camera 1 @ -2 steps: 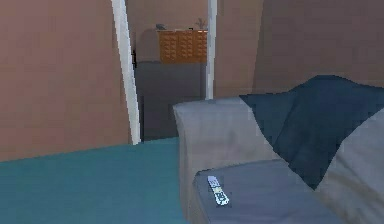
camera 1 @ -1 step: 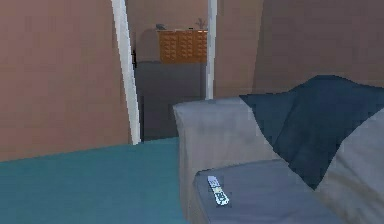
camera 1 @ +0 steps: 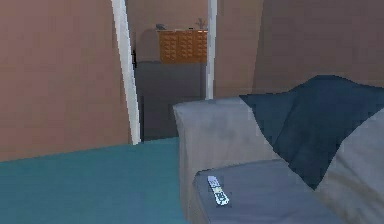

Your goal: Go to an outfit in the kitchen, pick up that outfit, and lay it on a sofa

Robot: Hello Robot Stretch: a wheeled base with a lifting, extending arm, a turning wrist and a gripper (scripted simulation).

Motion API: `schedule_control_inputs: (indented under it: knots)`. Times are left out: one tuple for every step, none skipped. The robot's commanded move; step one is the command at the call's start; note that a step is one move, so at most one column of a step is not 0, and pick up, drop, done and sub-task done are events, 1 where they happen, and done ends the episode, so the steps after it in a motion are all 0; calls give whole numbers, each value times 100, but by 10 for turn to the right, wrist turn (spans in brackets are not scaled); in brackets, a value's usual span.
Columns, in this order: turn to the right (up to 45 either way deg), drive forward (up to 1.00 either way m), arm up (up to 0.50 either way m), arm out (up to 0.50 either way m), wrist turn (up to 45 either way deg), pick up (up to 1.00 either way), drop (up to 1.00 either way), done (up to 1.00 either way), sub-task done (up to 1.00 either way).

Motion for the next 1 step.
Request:
schedule_control_inputs:
  knots:
    - [0, 0, 0, 0, 0, 0, 0, 100, 0]
